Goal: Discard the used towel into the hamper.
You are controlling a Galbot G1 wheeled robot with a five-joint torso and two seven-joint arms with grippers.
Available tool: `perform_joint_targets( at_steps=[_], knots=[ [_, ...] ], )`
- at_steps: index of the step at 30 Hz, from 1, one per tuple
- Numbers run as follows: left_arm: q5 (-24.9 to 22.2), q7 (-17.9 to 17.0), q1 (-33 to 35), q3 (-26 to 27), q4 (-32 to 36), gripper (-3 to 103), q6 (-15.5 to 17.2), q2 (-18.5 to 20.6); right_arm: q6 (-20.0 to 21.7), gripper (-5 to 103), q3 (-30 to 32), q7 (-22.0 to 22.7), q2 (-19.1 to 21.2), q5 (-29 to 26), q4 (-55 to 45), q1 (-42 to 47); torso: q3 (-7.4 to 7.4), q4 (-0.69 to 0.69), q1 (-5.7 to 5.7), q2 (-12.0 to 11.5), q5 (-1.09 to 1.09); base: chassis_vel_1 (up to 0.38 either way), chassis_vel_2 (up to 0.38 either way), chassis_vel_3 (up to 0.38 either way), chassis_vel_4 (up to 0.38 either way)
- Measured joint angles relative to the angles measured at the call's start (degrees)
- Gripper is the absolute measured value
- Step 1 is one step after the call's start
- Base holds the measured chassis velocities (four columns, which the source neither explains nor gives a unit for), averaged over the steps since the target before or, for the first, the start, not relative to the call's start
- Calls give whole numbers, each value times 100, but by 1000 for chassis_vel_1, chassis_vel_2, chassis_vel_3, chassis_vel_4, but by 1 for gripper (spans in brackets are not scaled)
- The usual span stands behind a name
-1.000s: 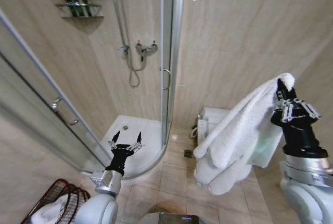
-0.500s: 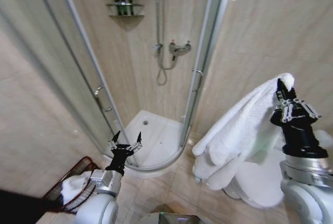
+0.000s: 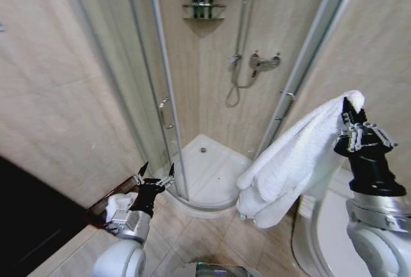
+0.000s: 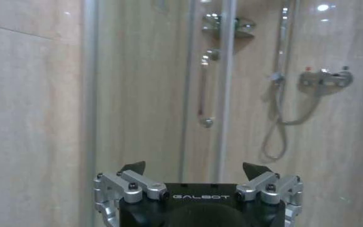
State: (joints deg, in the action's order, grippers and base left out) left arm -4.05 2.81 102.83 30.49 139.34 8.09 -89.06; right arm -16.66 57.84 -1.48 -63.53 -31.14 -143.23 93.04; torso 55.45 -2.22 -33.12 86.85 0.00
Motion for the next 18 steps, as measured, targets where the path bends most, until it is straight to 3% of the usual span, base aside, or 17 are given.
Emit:
perform_joint_targets(
  at_steps=[18],
  knots=[
    [0,0,0,0,0,100,0,-1,0,2,66,-23,13,23,0,19,1,3,-1,3,1,13,8,3,-2]
  ],
)
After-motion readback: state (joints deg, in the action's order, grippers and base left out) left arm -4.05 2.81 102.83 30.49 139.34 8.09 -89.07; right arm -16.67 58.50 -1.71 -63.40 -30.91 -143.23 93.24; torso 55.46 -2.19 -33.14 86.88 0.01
